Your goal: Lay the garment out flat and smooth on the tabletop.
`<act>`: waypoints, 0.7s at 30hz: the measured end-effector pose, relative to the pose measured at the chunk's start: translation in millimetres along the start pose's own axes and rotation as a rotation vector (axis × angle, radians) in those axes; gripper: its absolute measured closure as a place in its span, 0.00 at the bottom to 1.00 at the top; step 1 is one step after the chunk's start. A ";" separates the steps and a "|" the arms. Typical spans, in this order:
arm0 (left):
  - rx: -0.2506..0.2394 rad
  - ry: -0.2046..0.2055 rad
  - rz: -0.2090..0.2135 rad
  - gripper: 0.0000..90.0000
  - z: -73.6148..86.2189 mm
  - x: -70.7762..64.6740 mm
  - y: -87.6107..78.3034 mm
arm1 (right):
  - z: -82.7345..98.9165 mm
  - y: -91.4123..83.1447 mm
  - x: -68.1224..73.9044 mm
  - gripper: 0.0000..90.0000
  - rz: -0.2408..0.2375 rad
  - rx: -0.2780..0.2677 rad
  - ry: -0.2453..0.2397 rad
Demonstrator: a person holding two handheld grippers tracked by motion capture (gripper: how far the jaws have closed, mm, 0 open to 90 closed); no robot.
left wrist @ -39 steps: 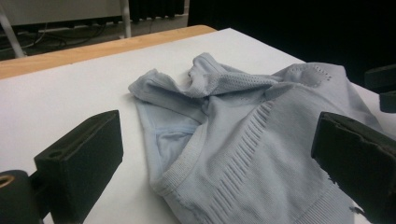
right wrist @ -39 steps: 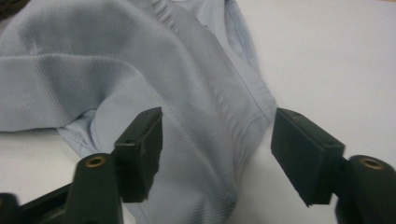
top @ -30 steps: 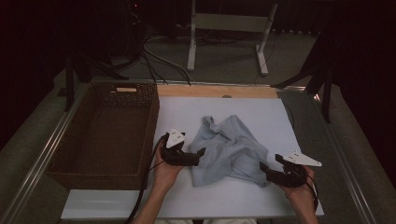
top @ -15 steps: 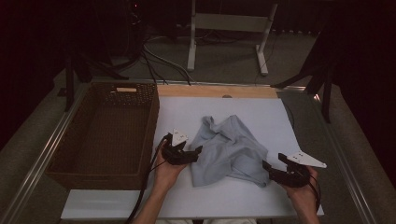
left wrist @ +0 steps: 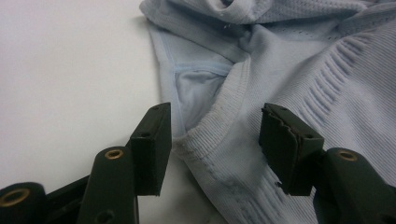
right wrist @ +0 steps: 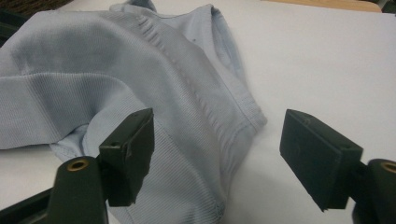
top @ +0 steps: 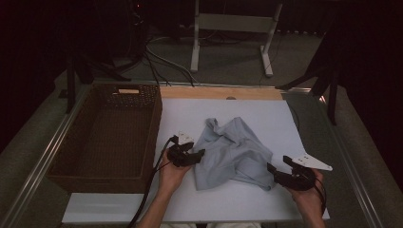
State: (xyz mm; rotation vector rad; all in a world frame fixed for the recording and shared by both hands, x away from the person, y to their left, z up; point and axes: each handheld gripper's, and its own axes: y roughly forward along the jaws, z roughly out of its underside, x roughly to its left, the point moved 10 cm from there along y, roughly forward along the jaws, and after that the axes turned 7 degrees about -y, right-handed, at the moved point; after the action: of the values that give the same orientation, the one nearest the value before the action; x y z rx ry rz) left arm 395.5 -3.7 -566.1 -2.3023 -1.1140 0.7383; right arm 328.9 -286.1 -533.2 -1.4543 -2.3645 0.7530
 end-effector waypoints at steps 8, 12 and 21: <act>0.025 0.013 0.042 0.90 -0.5 -7.0 -2.3 | 0.3 2.8 2.7 0.37 -0.014 0.007 -0.009; 0.012 0.012 0.052 0.96 -6.0 -11.4 -6.1 | -0.4 5.2 4.3 0.41 -0.023 0.012 -0.017; -0.079 0.006 0.073 0.97 -34.9 -18.4 -28.7 | -0.7 10.3 8.3 0.46 -0.040 0.032 -0.027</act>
State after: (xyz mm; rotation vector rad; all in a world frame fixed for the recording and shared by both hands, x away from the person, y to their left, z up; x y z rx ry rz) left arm 392.5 -9.0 -517.7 -2.4212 -1.0797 0.7266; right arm 333.0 -274.8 -538.7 -1.3887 -2.3829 0.8013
